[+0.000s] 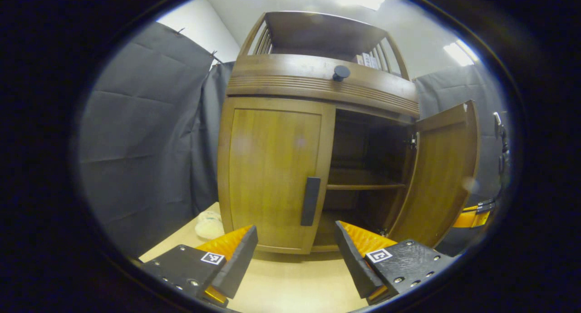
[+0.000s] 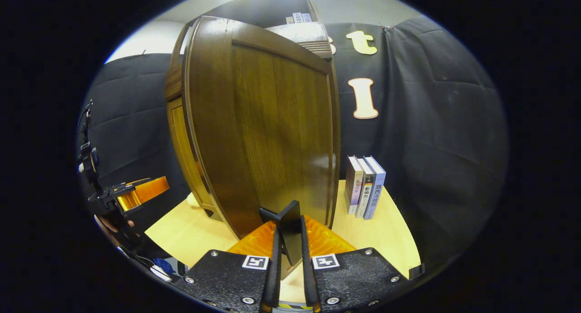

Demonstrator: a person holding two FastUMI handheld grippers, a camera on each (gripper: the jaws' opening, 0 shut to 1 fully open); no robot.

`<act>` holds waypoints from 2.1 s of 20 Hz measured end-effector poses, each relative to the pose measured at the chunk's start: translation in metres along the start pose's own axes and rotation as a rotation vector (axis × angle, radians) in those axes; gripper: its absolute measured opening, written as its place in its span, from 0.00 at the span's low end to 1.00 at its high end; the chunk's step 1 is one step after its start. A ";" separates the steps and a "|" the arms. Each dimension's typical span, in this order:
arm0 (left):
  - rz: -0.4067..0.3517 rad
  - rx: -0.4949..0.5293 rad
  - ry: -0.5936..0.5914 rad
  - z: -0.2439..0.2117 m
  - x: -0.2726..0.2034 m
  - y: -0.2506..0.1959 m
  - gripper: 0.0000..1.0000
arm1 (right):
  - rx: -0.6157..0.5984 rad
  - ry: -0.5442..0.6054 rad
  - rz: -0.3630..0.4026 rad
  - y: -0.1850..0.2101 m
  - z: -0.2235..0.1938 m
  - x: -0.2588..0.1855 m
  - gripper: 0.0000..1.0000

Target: Open the right door of the double-door shoe cabinet with the right hand, and open the left door with the left hand.

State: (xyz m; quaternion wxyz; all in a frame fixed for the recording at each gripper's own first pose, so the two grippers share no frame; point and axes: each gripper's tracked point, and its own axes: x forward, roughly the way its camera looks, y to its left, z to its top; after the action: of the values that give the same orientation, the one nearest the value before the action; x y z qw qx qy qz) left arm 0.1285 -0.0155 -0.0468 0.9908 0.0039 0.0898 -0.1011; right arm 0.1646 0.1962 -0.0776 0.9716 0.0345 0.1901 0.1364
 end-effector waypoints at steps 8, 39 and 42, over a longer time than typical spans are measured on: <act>0.114 -0.045 0.000 -0.013 -0.033 -0.044 0.96 | 0.002 -0.007 0.126 -0.066 -0.001 -0.014 0.19; 0.235 -0.038 0.009 -0.020 -0.025 -0.042 1.00 | 0.062 -0.036 0.056 -0.140 -0.015 -0.067 0.14; 0.202 -0.015 -0.002 -0.006 0.005 -0.030 1.00 | 0.068 -0.050 -0.053 -0.158 -0.014 -0.081 0.10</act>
State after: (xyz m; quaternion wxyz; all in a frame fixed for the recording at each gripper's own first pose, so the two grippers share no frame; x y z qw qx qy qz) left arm 0.1262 -0.0454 -0.0534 0.9961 0.0054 0.0885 -0.0001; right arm 0.1271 0.0220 -0.0800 0.9776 0.0658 0.1712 0.1029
